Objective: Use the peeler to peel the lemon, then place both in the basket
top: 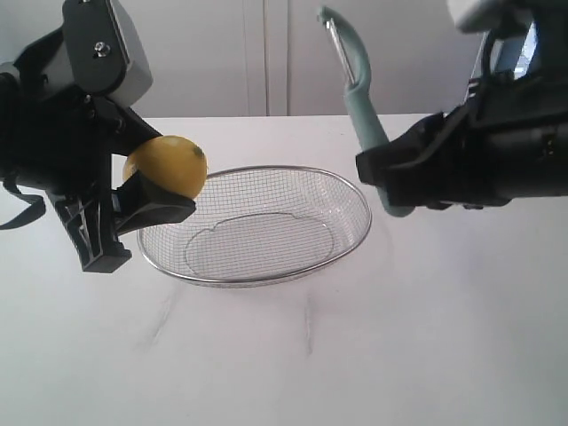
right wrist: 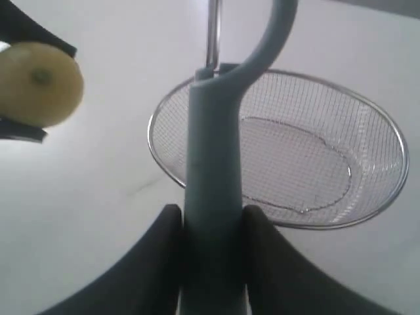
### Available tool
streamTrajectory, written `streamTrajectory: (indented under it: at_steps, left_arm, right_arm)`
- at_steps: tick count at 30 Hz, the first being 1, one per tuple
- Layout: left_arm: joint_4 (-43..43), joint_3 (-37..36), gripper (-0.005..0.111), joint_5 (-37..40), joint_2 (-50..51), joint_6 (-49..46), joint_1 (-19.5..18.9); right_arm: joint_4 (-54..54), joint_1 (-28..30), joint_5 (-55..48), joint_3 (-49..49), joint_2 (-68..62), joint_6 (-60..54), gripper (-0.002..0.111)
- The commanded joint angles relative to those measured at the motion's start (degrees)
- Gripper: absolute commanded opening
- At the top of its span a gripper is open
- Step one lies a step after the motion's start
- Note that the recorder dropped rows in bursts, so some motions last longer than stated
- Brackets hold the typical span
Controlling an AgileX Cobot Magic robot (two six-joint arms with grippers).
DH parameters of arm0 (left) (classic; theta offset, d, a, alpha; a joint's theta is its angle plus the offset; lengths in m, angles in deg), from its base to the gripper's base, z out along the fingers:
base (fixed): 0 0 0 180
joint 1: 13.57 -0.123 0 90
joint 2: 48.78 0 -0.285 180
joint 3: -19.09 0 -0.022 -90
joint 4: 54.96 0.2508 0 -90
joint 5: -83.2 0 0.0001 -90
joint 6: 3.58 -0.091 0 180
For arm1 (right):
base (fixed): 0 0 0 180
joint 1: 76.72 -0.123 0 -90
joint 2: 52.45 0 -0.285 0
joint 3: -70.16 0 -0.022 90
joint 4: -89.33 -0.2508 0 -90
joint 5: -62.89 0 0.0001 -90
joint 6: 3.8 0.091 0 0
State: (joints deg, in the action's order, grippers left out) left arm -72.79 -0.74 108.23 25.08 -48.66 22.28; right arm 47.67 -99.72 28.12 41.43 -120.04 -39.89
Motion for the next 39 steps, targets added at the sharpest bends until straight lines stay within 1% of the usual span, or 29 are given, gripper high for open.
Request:
streamTrajectory:
  at_steps: [1,8,21,23,25,30,34,39]
  left_arm:
    - [-0.58,-0.09,0.000,0.22,-0.51,0.33,-0.10]
    - [-0.58,-0.09,0.000,0.22,-0.51,0.33,-0.10]
    - [-0.58,-0.09,0.000,0.24,-0.51,0.44,-0.10]
    - [-0.58,-0.09,0.000,0.13,-0.51,0.44,-0.10]
    - [-0.58,-0.09,0.000,0.13,-0.51,0.44,-0.10]
    - [-0.58,-0.09,0.000,0.13,-0.51,0.44,-0.10]
    - [-0.58,-0.09,0.000,0.13,-0.51,0.44,-0.10]
    - [-0.69,-0.09,0.000,0.13,-0.51,0.44,-0.10]
  right_arm:
    - [-0.21,0.33,1.65,-1.93,-3.27,0.47,0.000]
    - [-4.80,0.22,0.52,-1.91,-9.91,-0.69,0.000]
    - [-27.49,0.22,-7.87,-1.91,-18.23,-20.37,0.000]
    - [-32.47,0.12,-11.52,-1.91,-19.77,-23.86,0.000]
    - [-35.22,0.13,-13.61,-1.91,-21.53,-25.59,0.000]
    - [-37.25,0.13,-15.95,-1.91,-24.15,-26.19,0.000]
    - [-43.85,0.11,-20.24,-1.91,-26.59,-30.75,0.000]
    - [-44.12,-1.56,-19.91,-1.91,-27.92,-30.75,0.000]
